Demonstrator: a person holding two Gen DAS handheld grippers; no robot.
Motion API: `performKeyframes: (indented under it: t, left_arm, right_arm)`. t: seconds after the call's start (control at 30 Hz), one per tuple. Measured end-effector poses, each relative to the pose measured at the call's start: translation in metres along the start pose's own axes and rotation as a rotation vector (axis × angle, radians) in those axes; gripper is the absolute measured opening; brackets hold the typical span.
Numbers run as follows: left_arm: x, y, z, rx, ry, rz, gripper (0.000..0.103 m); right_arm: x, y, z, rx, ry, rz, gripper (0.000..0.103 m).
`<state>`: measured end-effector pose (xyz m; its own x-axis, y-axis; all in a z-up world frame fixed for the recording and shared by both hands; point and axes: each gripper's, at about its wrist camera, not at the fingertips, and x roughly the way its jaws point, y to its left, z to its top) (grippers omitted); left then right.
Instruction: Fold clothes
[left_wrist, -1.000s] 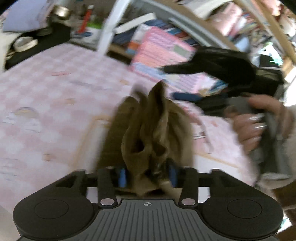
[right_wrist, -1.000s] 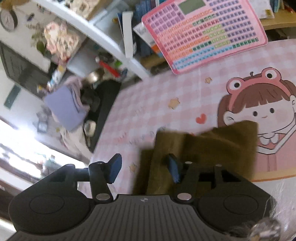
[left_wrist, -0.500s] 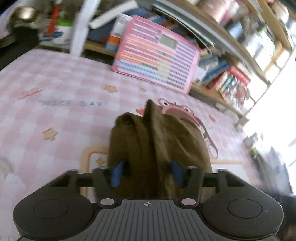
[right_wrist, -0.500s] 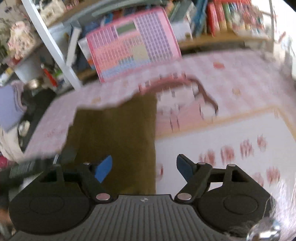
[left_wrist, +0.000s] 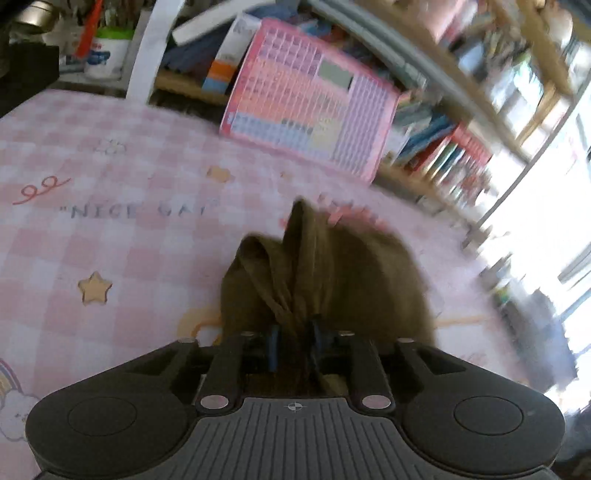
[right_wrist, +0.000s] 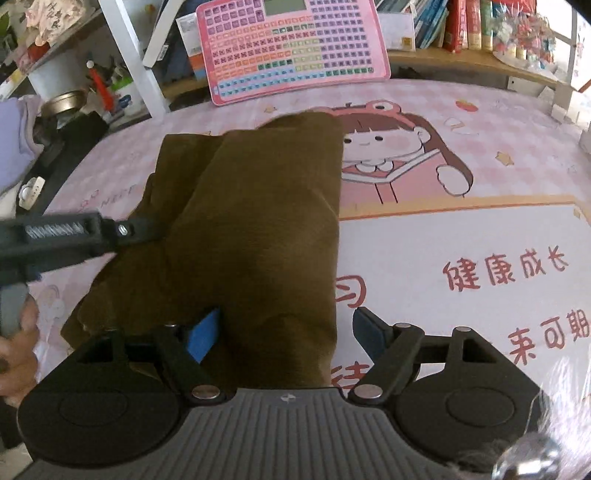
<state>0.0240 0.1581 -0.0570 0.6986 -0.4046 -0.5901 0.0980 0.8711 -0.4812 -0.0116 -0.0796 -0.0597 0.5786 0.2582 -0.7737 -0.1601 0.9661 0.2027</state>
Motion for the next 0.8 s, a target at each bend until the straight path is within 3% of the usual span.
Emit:
performKeyframes:
  t: [0.07, 0.23, 0.27, 0.33, 0.37, 0.47, 0.57, 0.73, 0.8]
  left_arm:
    - [-0.005, 0.003, 0.007, -0.024, -0.049, -0.018, 0.056]
    - [0.021, -0.003, 0.027, 0.000, -0.037, -0.007, 0.055]
    - [0.022, -0.006, 0.029, 0.017, -0.043, -0.016, 0.049]
    - [0.025, -0.012, 0.034, 0.051, -0.055, -0.035, 0.012]
    - [0.027, -0.015, 0.037, 0.067, -0.061, -0.044, 0.003]
    - [0.016, -0.027, 0.032, 0.168, -0.129, -0.077, 0.003]
    - [0.032, -0.016, 0.030, 0.152, -0.081, 0.046, 0.005]
    - [0.012, -0.019, 0.012, 0.138, -0.043, 0.057, 0.019]
    - [0.004, -0.020, 0.004, 0.132, -0.028, 0.061, 0.033]
  right_arm:
    - [-0.004, 0.001, 0.001, 0.010, -0.013, 0.009, 0.076]
    - [-0.011, -0.002, 0.002, 0.051, -0.044, 0.013, 0.077]
    - [-0.012, -0.002, 0.002, 0.057, -0.046, 0.012, 0.077]
    - [-0.010, -0.002, 0.002, 0.062, -0.040, 0.010, 0.077]
    - [-0.009, -0.002, 0.002, 0.065, -0.036, 0.009, 0.077]
    - [-0.008, -0.002, 0.001, 0.072, -0.035, 0.010, 0.076]
    - [-0.009, -0.002, 0.001, 0.079, -0.040, 0.012, 0.076]
    - [-0.011, -0.002, 0.000, 0.090, -0.048, 0.017, 0.076]
    - [-0.012, -0.003, 0.000, 0.094, -0.052, 0.018, 0.076]
